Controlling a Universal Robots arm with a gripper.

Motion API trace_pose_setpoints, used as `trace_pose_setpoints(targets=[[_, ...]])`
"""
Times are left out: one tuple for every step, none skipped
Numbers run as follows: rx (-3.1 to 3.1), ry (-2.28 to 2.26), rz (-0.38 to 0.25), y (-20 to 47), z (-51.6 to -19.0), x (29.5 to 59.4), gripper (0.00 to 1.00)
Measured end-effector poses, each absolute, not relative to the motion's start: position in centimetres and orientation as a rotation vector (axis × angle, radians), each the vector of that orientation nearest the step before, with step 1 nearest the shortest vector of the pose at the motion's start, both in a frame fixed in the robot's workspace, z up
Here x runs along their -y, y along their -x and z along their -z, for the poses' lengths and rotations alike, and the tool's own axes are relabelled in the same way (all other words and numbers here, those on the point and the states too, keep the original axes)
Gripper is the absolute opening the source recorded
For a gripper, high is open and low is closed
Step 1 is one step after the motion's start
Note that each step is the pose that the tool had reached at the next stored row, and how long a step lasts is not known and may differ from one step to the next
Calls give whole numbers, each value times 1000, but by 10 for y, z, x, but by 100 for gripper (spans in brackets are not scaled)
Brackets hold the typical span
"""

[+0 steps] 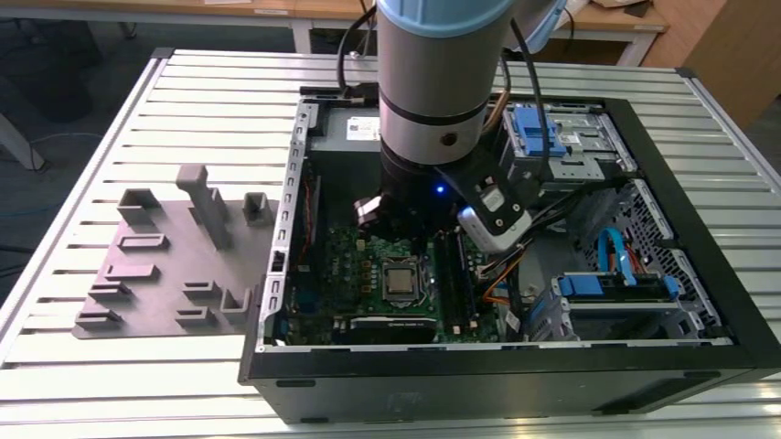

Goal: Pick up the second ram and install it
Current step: 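Insert the second ram into the second slot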

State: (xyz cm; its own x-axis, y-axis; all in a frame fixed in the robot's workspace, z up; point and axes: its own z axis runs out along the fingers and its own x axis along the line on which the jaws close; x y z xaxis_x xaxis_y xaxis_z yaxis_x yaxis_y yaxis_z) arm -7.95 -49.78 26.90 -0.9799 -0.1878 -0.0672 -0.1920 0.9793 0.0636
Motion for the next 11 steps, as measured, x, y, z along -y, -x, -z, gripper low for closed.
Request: trace_pose_setpoints(targets=[[-3065,287,-107,80,-269,498,11],[-3066,280,-107,80,-269,498,11],[-3066,273,-107,80,-269,498,11],[-3067,267,-107,80,-269,498,11],[-3067,260,-106,80,-269,498,11],[-3068,253,-106,80,-269,498,11],[-3068,246,-106,80,-269,498,11],[-3068,238,-106,80,-269,498,11],[-3069,232,-106,80,-269,498,11],[-3069,225,-105,80,-269,498,11],[-3069,219,-105,80,-269,498,11]])
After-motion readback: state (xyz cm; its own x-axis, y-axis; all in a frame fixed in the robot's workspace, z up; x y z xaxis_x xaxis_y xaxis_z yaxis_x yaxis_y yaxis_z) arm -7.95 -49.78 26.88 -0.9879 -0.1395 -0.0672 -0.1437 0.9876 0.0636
